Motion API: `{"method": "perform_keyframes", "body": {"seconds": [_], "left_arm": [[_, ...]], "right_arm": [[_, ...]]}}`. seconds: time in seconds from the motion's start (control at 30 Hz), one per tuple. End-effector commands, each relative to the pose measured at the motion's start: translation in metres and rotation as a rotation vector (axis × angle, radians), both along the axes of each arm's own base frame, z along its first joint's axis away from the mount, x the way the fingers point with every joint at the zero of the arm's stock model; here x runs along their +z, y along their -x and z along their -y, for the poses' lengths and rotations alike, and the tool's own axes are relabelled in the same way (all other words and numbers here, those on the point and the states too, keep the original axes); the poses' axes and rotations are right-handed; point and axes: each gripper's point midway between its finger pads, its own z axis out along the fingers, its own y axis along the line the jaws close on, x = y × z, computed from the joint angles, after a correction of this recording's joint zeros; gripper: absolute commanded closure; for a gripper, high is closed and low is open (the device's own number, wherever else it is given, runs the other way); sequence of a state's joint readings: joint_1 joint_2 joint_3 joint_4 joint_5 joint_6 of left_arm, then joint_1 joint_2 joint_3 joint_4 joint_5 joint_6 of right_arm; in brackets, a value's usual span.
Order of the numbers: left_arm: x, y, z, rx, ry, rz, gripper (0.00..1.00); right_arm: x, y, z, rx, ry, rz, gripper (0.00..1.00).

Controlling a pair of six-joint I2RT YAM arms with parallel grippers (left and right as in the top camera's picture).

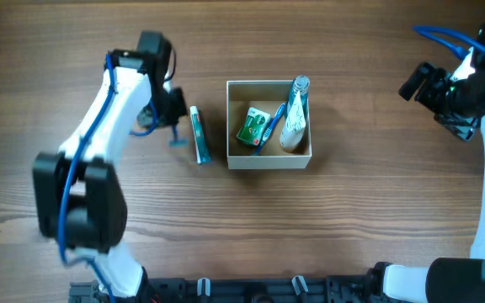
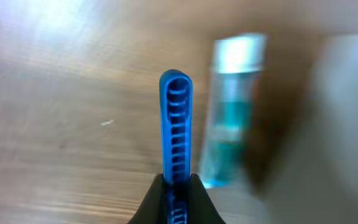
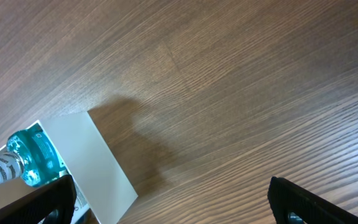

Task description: Pack container

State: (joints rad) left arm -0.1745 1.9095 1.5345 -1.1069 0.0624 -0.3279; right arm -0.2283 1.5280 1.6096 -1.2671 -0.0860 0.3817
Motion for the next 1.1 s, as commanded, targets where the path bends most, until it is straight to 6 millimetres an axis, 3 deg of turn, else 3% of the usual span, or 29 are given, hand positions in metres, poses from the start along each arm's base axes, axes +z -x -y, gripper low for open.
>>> {"method": "perform_keyframes", "body": {"seconds": [0.0,0.03,0.13,0.2,0.27,0.37,0.4,0.43,0.5,0.53,0.6,0.67,0.7,0.77,0.93,1.07], "left_arm": [[0.091,-0.009,0.094,-0.362,0.112,0.334,0.96],[0.098,-0.008,0.125,-0.492,0.118,0.404,0.96],[0.091,-0.014,0.177,-0.664,0.029,0.519,0.91],[0.078,-0.018,0.194,-0.689,0.0,0.537,0.9],[0.062,-0.018,0.199,-0.7,-0.017,0.508,0.9],[0.064,-0.02,0.19,-0.683,-0.028,0.504,0.5],[0.069,-0.02,0.185,-0.674,-0.04,0.508,0.44],[0.084,-0.022,0.163,-0.638,-0.109,0.522,0.37],[0.101,-0.016,0.135,-0.583,-0.157,0.512,0.34],[0.103,-0.013,0.126,-0.545,-0.155,0.495,0.33],[0.095,-0.01,0.086,-0.355,-0.159,0.401,0.38],[0.075,-0.015,0.051,-0.136,-0.144,0.323,0.38],[0.062,-0.017,0.045,-0.084,-0.099,0.284,0.38],[0.021,-0.019,0.043,-0.048,0.022,0.181,0.38],[-0.058,-0.016,0.04,-0.007,0.015,0.005,0.39],[-0.09,-0.016,0.042,0.01,0.018,-0.046,0.43]], "right_arm": [[-0.003,-0.002,0.001,-0.013,-0.007,-0.008,0.0],[-0.003,-0.002,0.001,-0.013,-0.007,-0.008,0.0],[-0.003,-0.002,0.001,-0.013,-0.007,-0.008,0.0],[-0.003,-0.002,0.001,-0.012,-0.007,-0.008,0.0],[-0.003,-0.002,0.001,-0.012,-0.007,-0.008,0.0],[-0.003,-0.002,0.001,-0.013,-0.007,-0.008,0.0],[-0.003,-0.002,0.001,-0.012,-0.007,-0.008,0.0],[-0.003,-0.002,0.001,-0.013,-0.007,-0.008,0.0],[-0.003,-0.002,0.001,-0.012,-0.008,-0.008,0.0],[-0.003,-0.002,0.001,-0.013,-0.007,-0.008,0.0],[-0.003,-0.002,0.001,-0.013,-0.007,-0.008,0.0],[-0.003,-0.002,0.001,-0.012,-0.007,-0.008,0.0],[-0.003,-0.002,0.001,-0.013,-0.007,-0.008,0.0],[-0.003,-0.002,0.001,-0.013,-0.007,-0.008,0.0],[-0.003,-0.002,0.001,-0.012,-0.007,-0.008,0.0],[-0.003,-0.002,0.001,-0.012,-0.007,-0.008,0.0]]}}
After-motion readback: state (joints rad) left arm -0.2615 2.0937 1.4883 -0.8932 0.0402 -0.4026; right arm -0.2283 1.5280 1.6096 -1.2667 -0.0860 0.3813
